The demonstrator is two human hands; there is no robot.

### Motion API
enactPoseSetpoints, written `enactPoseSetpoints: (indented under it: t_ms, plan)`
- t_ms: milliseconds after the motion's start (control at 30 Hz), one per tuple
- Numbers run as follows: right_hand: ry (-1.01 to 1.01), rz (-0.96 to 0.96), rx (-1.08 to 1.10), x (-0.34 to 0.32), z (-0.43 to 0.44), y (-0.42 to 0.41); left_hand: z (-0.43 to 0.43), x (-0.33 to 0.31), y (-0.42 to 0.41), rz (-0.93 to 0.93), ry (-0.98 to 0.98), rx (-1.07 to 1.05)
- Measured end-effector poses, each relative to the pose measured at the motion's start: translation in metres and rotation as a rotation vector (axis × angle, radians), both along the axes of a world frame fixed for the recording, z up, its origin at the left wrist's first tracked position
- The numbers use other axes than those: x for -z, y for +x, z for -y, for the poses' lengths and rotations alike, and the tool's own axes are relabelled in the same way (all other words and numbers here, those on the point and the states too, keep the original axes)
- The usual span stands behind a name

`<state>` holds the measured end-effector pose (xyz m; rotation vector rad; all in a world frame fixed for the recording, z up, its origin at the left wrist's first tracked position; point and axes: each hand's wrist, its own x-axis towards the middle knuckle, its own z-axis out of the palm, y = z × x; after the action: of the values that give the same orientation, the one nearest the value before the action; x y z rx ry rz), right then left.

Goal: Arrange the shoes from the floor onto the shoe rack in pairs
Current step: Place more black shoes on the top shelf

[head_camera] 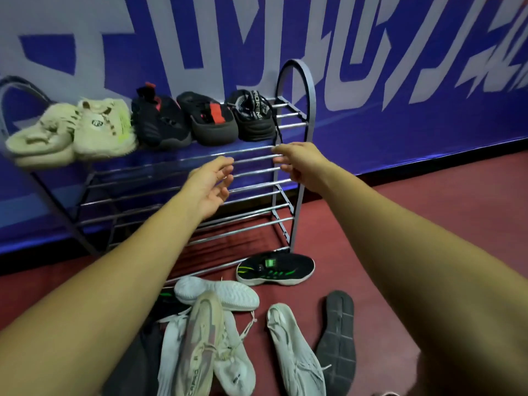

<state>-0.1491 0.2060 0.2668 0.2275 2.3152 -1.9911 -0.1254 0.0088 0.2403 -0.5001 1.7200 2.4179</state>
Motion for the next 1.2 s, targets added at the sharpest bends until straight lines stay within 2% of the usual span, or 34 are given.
enactPoseSetpoints:
  t_ms: [167,400,733,967,1200]
  plan:
    - [0.103,0.057,-0.042,0.011,0.012,0.014,0.021,0.023,0.023,0.021,-0.064,0.021]
    - [0.266,0.088,-0.239,0.022,0.065,0.024,0.059,0.026,0.045,0.025,-0.174,0.019]
    - [0.289,0.028,-0.338,0.013,0.097,0.030,0.110,0.012,0.057,0.021,-0.250,-0.023]
    - [0.184,0.097,-0.223,0.006,0.085,0.037,0.100,0.010,0.059,0.004,-0.264,0.016]
    - [0.167,0.087,-0.257,0.001,0.088,0.040,0.096,0.009,0.061,-0.021,-0.287,0.046]
